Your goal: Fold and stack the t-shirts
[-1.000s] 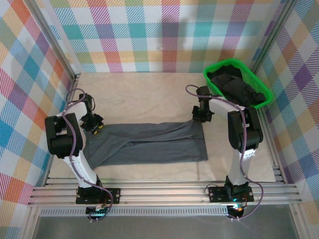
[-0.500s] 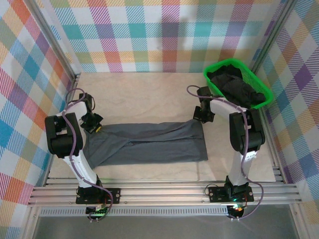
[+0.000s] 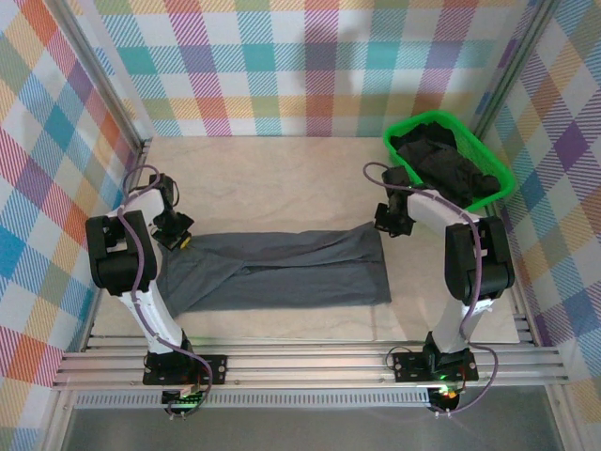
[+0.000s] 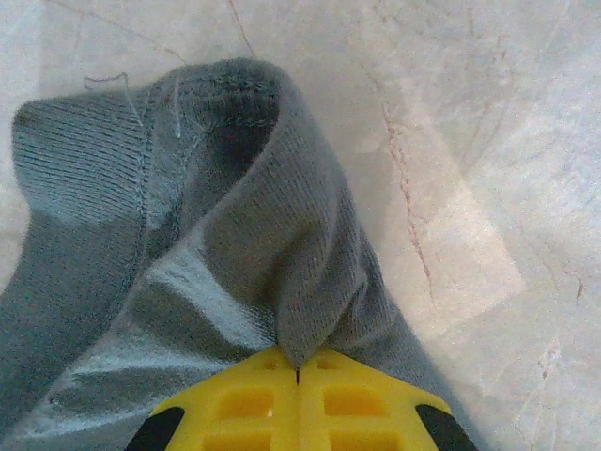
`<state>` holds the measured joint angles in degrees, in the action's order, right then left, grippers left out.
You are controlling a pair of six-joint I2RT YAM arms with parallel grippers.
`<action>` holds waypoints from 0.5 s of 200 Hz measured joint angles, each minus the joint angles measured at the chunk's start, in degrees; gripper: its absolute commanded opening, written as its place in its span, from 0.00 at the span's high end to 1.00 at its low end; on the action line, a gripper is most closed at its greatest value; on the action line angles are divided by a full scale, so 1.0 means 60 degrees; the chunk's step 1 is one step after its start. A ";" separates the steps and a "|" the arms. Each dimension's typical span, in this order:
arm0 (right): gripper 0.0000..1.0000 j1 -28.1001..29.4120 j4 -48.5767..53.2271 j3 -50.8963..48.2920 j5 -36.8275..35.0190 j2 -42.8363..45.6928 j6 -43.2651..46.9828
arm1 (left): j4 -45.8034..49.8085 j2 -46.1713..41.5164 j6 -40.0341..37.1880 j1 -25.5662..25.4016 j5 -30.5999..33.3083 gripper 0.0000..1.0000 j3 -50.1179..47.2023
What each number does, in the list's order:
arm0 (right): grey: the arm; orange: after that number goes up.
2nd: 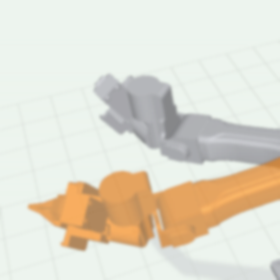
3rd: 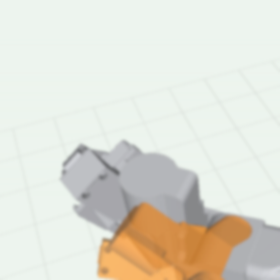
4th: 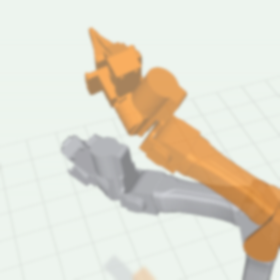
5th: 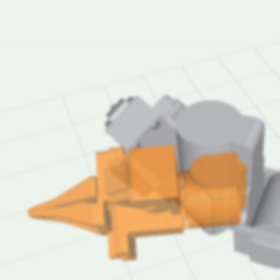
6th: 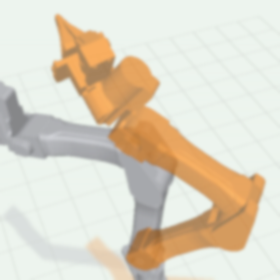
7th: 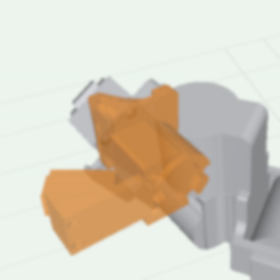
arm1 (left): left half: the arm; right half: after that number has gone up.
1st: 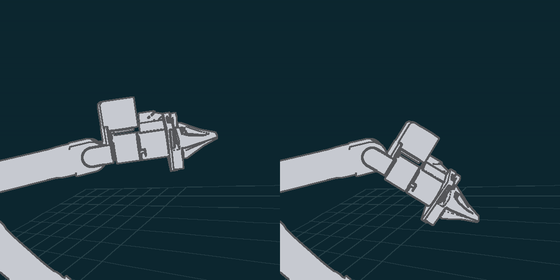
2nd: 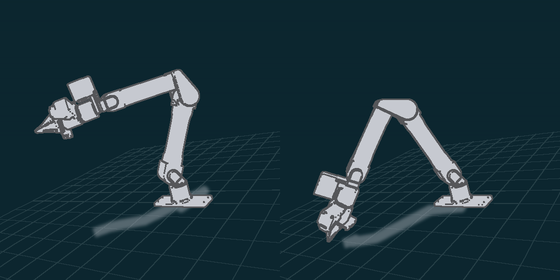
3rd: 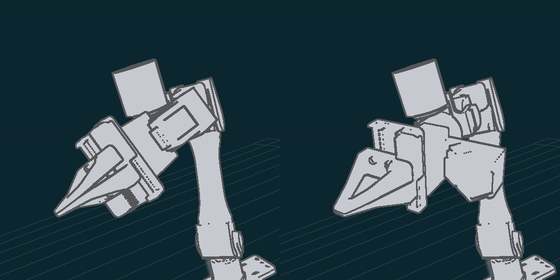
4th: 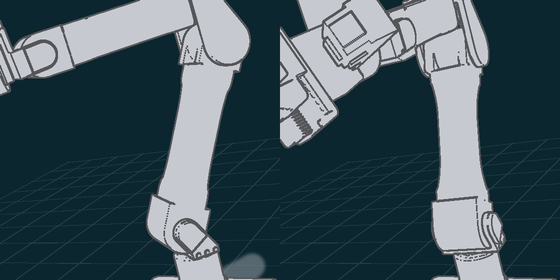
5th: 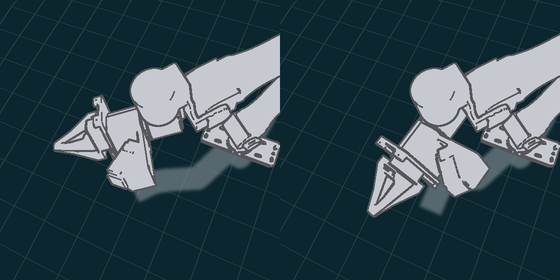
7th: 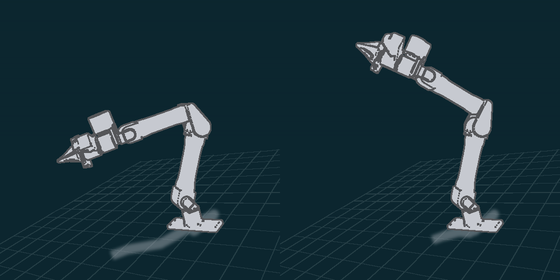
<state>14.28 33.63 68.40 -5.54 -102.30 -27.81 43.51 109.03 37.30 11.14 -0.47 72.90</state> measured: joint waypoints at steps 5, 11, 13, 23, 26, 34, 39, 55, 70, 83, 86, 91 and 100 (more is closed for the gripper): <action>0.72 0.0011 -0.0025 -0.0011 0.0127 -0.0004 0.0000 | 0.0000 0.0000 0.0000 0.0000 0.0000 1.00 0.0000; 0.71 0.0011 -0.0036 -0.0011 0.0288 -0.0029 -0.0004 | -0.0004 0.0000 0.0004 0.0000 0.0000 1.00 0.0000; 0.71 0.0011 -0.0047 -0.0011 0.0317 -0.0033 -0.0007 | -0.0004 0.0000 0.0007 0.0000 0.0000 1.00 0.0000; 0.70 0.0022 -0.0091 -0.0011 0.0492 -0.0098 -0.0007 | -0.0004 0.0000 0.0029 0.0000 -0.0004 1.00 0.0000; 0.70 0.0025 -0.0098 -0.0007 0.0525 -0.0127 -0.0004 | 0.0000 0.0000 0.0033 0.0000 0.0000 1.00 0.0000; 0.70 0.0044 -0.0142 -0.0004 0.0637 -0.0255 0.0000 | -0.0004 0.0000 0.0033 0.0000 -0.0004 1.00 0.0000; 0.70 0.0047 -0.0142 0.0011 0.0688 -0.0350 0.0000 | -0.0004 0.0000 0.0036 0.0000 -0.0004 1.00 0.0000; 0.69 0.0044 -0.0168 0.0051 0.0754 -0.0627 0.0036 | 0.0000 0.0000 0.0051 0.0000 -0.0004 1.00 0.0000; 0.66 0.0044 -0.0168 0.0197 0.0761 -0.0820 0.0098 | 0.0000 0.0000 0.0062 0.0000 0.0000 1.00 0.0004; 0.65 0.0044 -0.0160 0.0437 0.0758 -0.0973 0.0215 | 0.0000 0.0000 0.0062 0.0000 -0.0004 1.00 0.0004; 0.65 0.0044 -0.0171 0.0528 0.0758 -0.1005 0.0259 | 0.0000 0.0000 0.0062 0.0000 -0.0004 1.00 0.0004; 0.64 0.0044 -0.0178 0.0619 0.0761 -0.1049 0.0284 | 0.0000 0.0000 0.0062 0.0000 -0.0004 1.00 0.0004; 0.63 0.0044 -0.0208 0.0761 0.0758 -0.1075 0.0346 | 0.0000 0.0000 0.0062 0.0000 -0.0004 1.00 0.0004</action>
<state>14.55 32.38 72.97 -0.99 -108.75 -25.74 43.51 109.03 37.67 11.14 -0.49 72.93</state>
